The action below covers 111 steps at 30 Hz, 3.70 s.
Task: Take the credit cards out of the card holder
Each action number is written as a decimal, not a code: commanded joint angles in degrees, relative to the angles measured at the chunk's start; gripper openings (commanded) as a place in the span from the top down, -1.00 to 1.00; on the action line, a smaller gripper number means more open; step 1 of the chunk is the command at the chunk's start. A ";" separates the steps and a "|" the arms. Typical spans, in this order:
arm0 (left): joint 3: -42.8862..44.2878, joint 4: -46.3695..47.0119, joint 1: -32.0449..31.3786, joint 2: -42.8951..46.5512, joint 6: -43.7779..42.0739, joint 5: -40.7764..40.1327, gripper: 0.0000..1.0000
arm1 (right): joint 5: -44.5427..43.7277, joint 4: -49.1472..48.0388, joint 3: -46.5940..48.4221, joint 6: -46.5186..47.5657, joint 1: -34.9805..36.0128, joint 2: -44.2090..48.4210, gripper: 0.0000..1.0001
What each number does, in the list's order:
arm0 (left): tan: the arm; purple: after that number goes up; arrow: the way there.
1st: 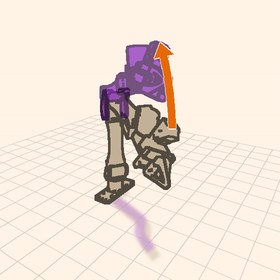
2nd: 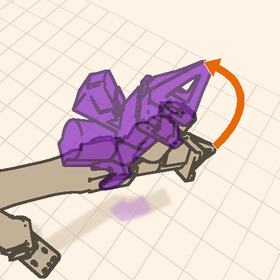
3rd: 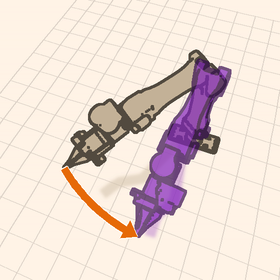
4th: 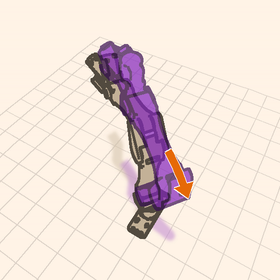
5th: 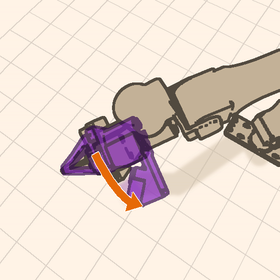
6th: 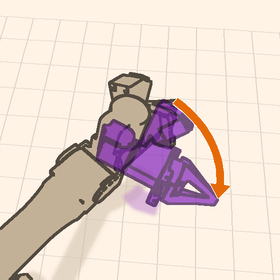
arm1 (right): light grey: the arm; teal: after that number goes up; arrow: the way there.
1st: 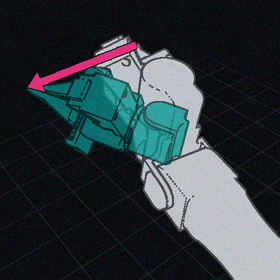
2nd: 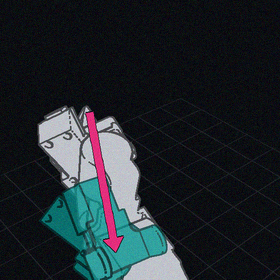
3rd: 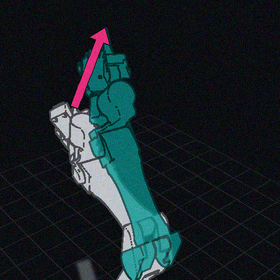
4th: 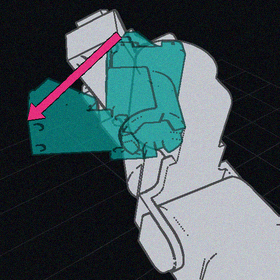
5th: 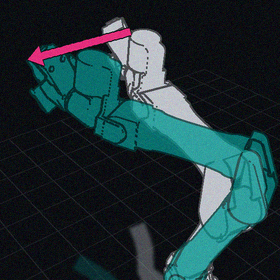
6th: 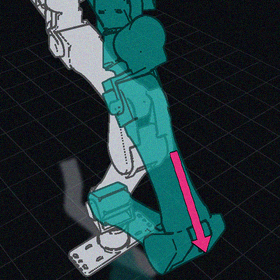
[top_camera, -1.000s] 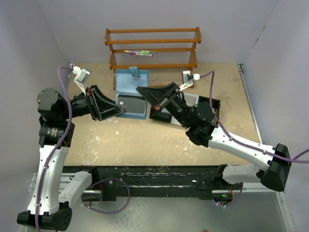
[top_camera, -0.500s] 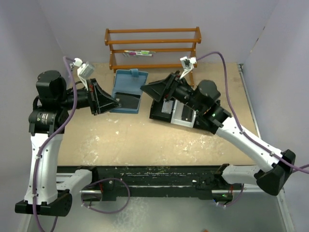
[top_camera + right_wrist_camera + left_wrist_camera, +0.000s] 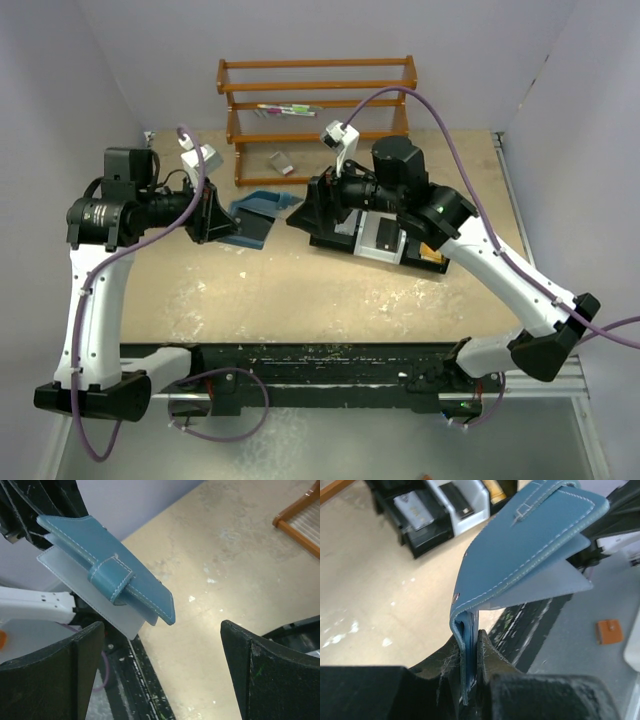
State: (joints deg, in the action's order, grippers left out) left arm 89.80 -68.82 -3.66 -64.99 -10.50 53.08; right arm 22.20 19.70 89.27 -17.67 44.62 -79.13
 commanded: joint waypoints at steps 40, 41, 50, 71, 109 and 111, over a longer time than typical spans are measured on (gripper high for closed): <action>6.83 -14.74 -0.23 -7.41 -16.50 -14.33 0.99 | -27.63 -22.54 -5.53 16.00 22.95 -6.85 -1.00; 6.93 -14.89 -0.21 -7.47 -16.46 -14.20 0.99 | -30.23 -21.95 -4.95 17.15 23.90 -7.62 -0.99; 7.50 -16.09 -0.31 -7.09 -17.24 -13.10 1.00 | -48.20 -22.50 -2.73 23.37 27.31 -9.59 -0.88; 9.72 -18.74 -0.21 -4.15 -22.26 -0.30 -0.28 | -37.72 -8.73 2.17 16.17 26.31 -3.48 1.00; -12.71 34.03 -0.21 13.89 31.75 21.12 0.02 | -20.80 -26.38 -14.81 -24.63 17.78 16.24 1.00; -13.19 33.96 -0.22 13.84 32.01 22.48 0.14 | -20.56 -27.53 -16.00 -24.93 17.83 17.15 1.00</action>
State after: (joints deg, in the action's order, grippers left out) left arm 77.25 -35.40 -3.88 -51.48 20.97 72.58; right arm -0.14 -1.02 74.30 -39.92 62.24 -65.28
